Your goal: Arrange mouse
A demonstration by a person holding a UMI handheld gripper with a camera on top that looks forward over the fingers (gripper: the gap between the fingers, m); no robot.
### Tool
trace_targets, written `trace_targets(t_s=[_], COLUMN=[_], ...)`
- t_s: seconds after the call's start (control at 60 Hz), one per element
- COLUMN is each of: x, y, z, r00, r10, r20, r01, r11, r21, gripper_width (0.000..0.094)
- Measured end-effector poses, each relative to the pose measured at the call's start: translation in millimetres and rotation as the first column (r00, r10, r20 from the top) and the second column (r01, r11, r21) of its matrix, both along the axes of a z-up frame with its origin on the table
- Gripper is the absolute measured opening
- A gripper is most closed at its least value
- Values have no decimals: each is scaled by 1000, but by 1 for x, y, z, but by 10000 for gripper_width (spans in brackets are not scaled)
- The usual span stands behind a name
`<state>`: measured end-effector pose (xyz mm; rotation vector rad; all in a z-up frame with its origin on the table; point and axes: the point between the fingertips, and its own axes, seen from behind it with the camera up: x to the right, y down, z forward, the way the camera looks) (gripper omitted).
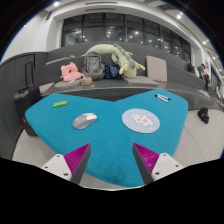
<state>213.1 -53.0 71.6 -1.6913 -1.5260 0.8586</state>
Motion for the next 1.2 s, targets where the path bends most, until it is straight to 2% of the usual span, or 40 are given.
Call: trace_targets(t_s=[0.217, 0.333, 0.433, 0.933, 1.2], x=[-46, -67, -91, -222, -269], y=[-83, -126, -150, -133, -135], z=[-18, -30, -34, -81, -87], r00=[1000, 999, 998, 998, 997], r10=[22, 44, 56, -40, -22], r20=[-20, -20, -27, 46, 76], r01=[-22, -44, -56, 39, 23], r11=[1000, 999, 998, 999, 1000], r21=[0, -27, -4, 19, -15], gripper_width=[866, 862, 852, 865, 858])
